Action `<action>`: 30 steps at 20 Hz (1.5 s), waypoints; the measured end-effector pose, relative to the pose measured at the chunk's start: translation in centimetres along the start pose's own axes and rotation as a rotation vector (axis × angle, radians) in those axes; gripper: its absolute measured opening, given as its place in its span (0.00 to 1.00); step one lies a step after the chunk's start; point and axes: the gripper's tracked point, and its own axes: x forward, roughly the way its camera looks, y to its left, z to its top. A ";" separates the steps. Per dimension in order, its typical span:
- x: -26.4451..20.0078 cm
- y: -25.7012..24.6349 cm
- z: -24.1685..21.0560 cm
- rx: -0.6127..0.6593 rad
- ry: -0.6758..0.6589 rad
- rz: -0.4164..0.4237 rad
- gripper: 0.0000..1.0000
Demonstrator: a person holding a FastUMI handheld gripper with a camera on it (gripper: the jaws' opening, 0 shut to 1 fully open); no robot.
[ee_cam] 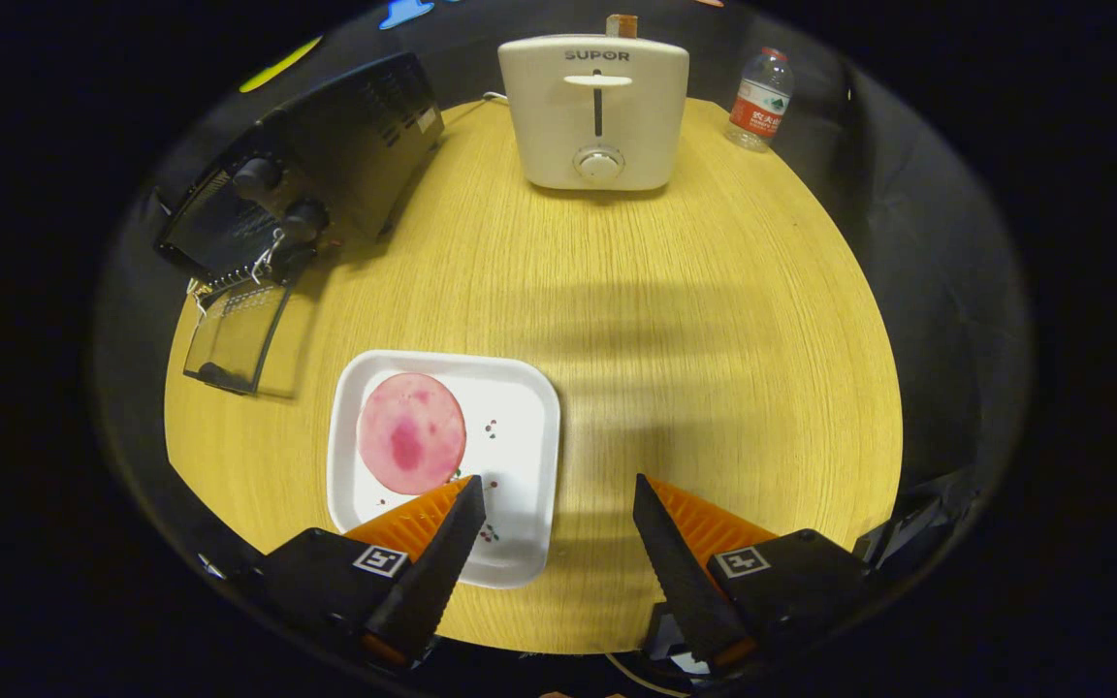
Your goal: Open the toaster oven, put the food inside, and close the toaster oven door.
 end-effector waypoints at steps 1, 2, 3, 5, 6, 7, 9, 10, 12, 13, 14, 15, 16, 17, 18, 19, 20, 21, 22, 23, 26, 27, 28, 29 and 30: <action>0.4 0.0 -0.4 0.017 0.022 -0.009 0.96; 0.6 -0.1 -0.8 0.030 0.051 -0.023 0.95; 0.3 0.0 -0.3 0.043 0.035 -0.024 0.91; 0.7 0.1 -0.4 0.050 0.061 -0.031 0.89; 0.5 0.2 -0.4 0.045 0.081 -0.027 0.88; 0.6 0.3 -0.3 0.040 0.097 -0.023 0.84; 0.8 0.6 -0.1 0.059 0.120 -0.016 0.73; 0.7 1.0 0.1 0.080 0.132 -0.003 0.68; 0.5 1.6 0.1 0.094 0.158 0.012 0.49; 0.6 1.5 0.2 0.080 0.158 0.014 0.39; 0.3 1.3 0.3 0.071 0.155 0.020 0.39; 0.5 1.3 0.2 0.059 0.154 0.024 0.32; 0.4 1.0 0.1 0.055 0.159 0.013 0.33; 0.6 1.0 -0.1 0.071 0.168 0.009 0.27; 0.5 0.9 -0.1 0.073 0.175 0.013 0.23; 0.1 0.6 0.2 0.096 0.179 0.008 0.20; 0.0 0.5 0.4 0.096 0.176 0.026 0.09; 0.4 0.4 0.0 0.070 0.176 0.048 0.05; -0.3 0.4 0.3 0.058 0.153 0.067 0.05; 0.4 0.6 -0.1 0.045 0.141 0.083 0.02; 0.2 0.8 -0.3 0.111 0.129 0.108 0.02; 0.1 0.9 -0.5 0.144 0.126 0.120 0.02; 0.0 1.0 -0.7 0.178 0.129 0.134 0.02; 0.3 1.2 -1.1 0.213 0.133 0.156 0.02; 0.3 1.4 -1.6 0.254 0.139 0.179 0.02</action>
